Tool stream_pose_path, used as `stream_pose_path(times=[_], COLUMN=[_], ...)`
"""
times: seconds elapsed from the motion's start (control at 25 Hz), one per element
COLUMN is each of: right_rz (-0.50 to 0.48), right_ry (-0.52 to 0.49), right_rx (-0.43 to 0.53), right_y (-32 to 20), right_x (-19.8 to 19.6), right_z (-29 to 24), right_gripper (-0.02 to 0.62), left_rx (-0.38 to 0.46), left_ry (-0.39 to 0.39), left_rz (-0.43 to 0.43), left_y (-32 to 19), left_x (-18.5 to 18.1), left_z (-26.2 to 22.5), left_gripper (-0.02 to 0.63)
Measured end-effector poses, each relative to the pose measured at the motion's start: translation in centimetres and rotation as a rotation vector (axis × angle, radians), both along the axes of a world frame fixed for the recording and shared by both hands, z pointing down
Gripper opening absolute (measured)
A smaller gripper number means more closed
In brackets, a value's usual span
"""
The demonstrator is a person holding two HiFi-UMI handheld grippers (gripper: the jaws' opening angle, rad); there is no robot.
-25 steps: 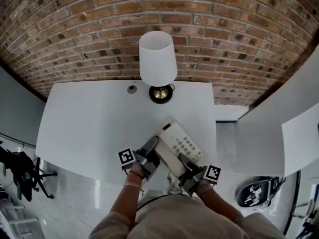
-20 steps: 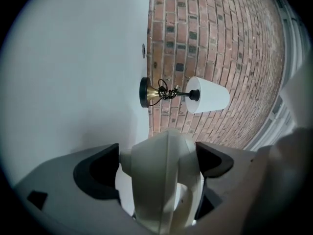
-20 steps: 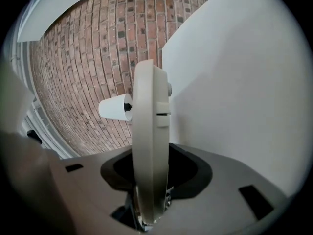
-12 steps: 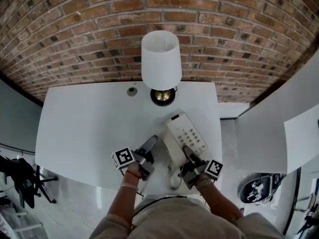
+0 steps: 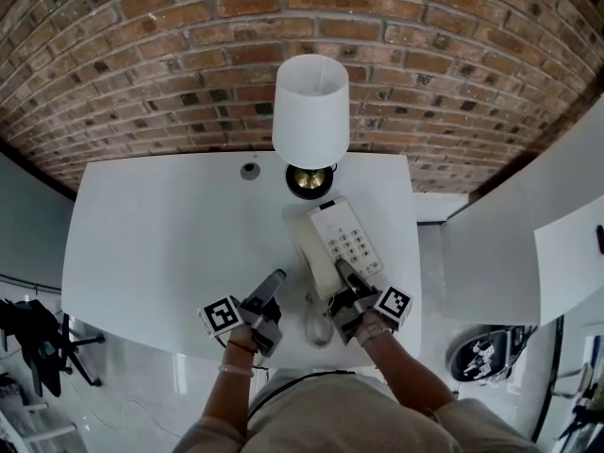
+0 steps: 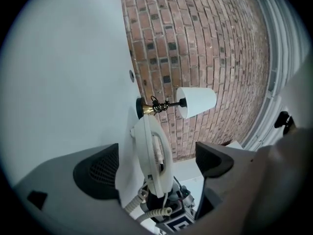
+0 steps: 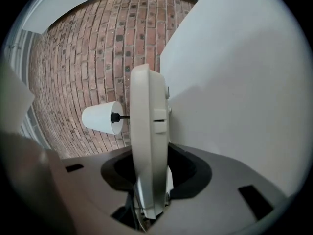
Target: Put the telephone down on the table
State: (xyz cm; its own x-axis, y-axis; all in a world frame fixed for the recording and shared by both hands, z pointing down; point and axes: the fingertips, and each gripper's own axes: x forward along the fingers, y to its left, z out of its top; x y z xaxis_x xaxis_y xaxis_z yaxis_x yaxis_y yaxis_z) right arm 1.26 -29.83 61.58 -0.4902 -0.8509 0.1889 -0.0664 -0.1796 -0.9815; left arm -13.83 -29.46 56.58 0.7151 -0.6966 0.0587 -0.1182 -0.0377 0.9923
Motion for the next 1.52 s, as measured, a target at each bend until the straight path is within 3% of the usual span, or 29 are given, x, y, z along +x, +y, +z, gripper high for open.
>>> stream_pose_path(times=[0.2, 0.4, 0.64, 0.92, 1.04, 1.52], right_rz=[0.046, 0.038, -0.015, -0.086, -0.106, -0.141], right_ry=[0.009, 0.092, 0.166, 0.188, 0.189, 0.177], right_rx=[-0.104, -0.232, -0.352, -0.529, -0.555, -0.605], right_y=[-0.9, -1.2, -0.5, 0.5, 0.7, 2.1], right_x=[-0.2, -0.1, 0.1, -0.5, -0.4, 0.2], right_z=[0.3, 1.2, 2.1, 2.8, 2.8, 3.0], right_gripper=[0.157, 0.203, 0.351, 0.416, 0.456, 0.481], left_rx=[0.034, 0.045, 0.066, 0.074, 0.074, 0.065], left_ry=[0.043, 0.047, 0.058, 0.079, 0.081, 0.098], left_rz=[-0.018, -0.032, -0.058, -0.042, -0.033, -0.03], left_y=[0.8, 1.4, 1.3, 1.3, 1.3, 1.4], left_x=[-0.1, -0.9, -2.2, -1.8, -1.5, -1.4], left_z=[-1.4, -1.7, -2.3, -2.6, -2.4, -2.1], left_gripper=[0.482, 0.482, 0.482, 0.482, 0.482, 0.482])
